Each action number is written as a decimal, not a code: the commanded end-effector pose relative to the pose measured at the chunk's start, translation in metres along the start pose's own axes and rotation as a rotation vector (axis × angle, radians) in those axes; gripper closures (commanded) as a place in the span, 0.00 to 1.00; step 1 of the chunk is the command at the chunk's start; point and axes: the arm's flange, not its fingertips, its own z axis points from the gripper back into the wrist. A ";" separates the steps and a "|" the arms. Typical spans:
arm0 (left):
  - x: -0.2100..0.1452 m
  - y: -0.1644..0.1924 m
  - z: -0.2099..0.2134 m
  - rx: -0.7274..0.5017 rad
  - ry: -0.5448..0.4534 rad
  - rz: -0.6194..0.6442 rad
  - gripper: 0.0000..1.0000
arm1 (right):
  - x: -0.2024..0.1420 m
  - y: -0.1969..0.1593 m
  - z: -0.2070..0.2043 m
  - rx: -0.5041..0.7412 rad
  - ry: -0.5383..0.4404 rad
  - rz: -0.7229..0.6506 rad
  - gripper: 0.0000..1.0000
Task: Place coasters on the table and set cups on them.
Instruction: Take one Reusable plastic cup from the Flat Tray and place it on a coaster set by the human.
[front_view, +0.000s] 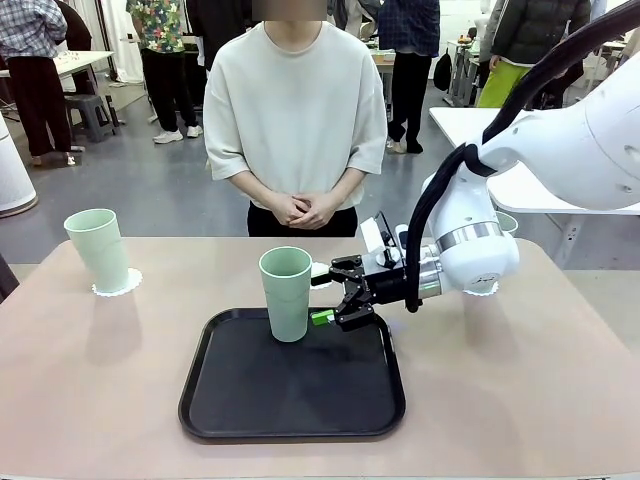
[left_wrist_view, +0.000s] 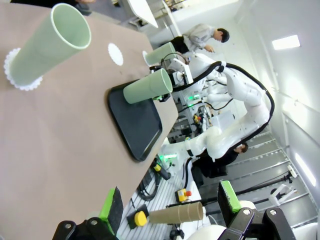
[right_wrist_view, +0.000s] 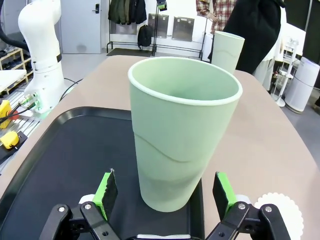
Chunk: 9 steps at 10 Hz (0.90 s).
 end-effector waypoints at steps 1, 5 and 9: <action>0.002 -0.002 0.000 0.004 -0.022 0.013 0.00 | -0.007 -0.010 -0.010 0.003 -0.020 0.028 0.00; 0.002 -0.002 0.000 0.004 -0.022 0.013 0.00 | -0.011 -0.013 -0.024 -0.002 -0.048 0.019 0.00; 0.002 -0.002 0.000 0.004 -0.022 0.013 0.00 | -0.012 -0.018 -0.037 -0.018 -0.086 0.014 0.00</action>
